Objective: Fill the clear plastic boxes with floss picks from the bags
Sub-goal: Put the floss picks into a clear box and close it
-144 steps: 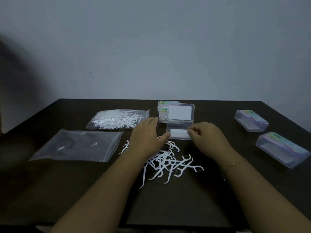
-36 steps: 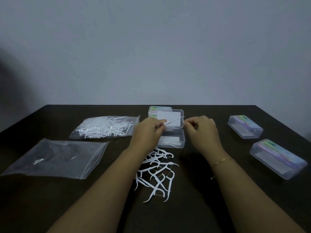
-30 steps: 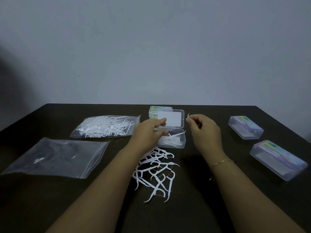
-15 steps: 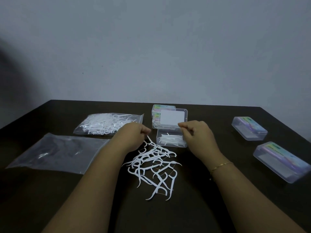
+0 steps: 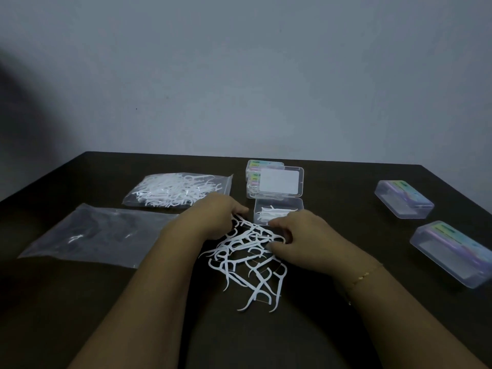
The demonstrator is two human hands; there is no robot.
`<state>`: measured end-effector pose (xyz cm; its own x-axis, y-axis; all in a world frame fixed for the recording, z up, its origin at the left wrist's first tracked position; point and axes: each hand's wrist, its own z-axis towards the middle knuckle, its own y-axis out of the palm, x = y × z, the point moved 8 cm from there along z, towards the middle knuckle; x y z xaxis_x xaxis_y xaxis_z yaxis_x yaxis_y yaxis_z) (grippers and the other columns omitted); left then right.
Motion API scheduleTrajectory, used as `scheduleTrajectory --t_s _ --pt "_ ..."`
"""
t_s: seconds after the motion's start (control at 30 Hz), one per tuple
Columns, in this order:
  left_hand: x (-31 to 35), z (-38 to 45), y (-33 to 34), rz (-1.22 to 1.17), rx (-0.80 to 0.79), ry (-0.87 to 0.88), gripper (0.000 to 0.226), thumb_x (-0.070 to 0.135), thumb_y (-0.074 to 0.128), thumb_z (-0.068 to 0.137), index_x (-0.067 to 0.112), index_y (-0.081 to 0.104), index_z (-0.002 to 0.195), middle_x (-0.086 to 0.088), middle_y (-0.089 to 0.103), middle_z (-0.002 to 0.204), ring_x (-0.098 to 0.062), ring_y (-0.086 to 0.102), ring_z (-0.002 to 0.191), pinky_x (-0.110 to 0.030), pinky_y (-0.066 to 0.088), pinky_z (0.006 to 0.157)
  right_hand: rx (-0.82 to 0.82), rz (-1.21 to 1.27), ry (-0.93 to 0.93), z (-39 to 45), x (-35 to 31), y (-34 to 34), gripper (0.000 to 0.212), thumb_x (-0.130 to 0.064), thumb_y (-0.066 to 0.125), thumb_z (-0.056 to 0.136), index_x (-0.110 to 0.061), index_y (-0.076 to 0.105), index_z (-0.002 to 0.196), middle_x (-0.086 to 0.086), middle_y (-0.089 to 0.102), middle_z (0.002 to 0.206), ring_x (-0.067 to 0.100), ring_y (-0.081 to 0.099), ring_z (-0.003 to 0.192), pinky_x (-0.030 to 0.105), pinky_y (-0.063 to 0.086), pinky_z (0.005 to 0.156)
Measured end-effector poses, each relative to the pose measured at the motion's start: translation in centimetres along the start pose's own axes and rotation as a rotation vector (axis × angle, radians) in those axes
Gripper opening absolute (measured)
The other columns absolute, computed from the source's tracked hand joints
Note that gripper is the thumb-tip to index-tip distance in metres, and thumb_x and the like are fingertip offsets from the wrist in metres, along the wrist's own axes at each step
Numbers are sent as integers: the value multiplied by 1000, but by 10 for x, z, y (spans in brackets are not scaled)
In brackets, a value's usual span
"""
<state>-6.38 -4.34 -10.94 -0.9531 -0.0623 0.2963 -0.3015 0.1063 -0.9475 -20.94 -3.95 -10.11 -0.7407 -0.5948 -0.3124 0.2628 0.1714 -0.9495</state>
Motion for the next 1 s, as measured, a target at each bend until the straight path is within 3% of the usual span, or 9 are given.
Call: scheduleTrajectory --t_s 0.07,0.2,0.43,0.57,0.73,0.83,1.0 --pt "-1 -2 -3 7 9 -13 46 9 56 89 36 60 126 1 58 133 -18 56 114 -37 45 102 -32 -24 17 0 1 4 60 -55 58 83 -27 50 135 -3 62 113 14 53 106 32 46 92" --pt "3 -9 -4 -22 -69 -34 32 22 65 89 26 65 121 5 65 118 -11 58 102 -27 45 94 -59 -46 25 1 1 13 71 -65 57 79 -25 48 136 1 60 120 18 52 112 34 45 94" --pt "2 -14 -3 -181 -100 -60 14 32 68 85 26 73 97 11 65 89 -3 58 82 -23 46 75 -2 50 32 1 2 6 30 -44 62 85 -25 69 107 -9 64 93 8 54 87 23 41 73" --pt "-3 -17 -1 -168 -176 -126 34 50 75 73 26 70 98 8 66 98 -8 60 91 -29 50 84 4 70 59 1 6 5 18 -40 63 85 -24 69 91 -12 57 75 9 55 79 23 42 68" --pt "-8 -25 1 -87 -247 -179 54 45 86 60 29 61 105 9 58 100 -14 56 101 -36 47 95 -64 162 101 0 11 6 13 -35 65 86 -22 67 82 -10 58 73 6 54 73 22 44 65" --pt "-11 -26 0 -88 -247 -188 47 38 87 60 29 62 99 6 61 97 -16 58 100 -38 47 96 -69 186 109 -1 13 2 12 -31 66 86 -21 66 80 -10 56 69 4 50 66 18 40 60" --pt "-15 -25 -4 -112 -218 -185 30 31 84 69 29 65 93 10 63 90 -12 58 95 -28 44 85 1 319 128 -3 19 -15 9 -27 66 86 -25 65 78 -9 60 77 4 52 70 18 38 59"
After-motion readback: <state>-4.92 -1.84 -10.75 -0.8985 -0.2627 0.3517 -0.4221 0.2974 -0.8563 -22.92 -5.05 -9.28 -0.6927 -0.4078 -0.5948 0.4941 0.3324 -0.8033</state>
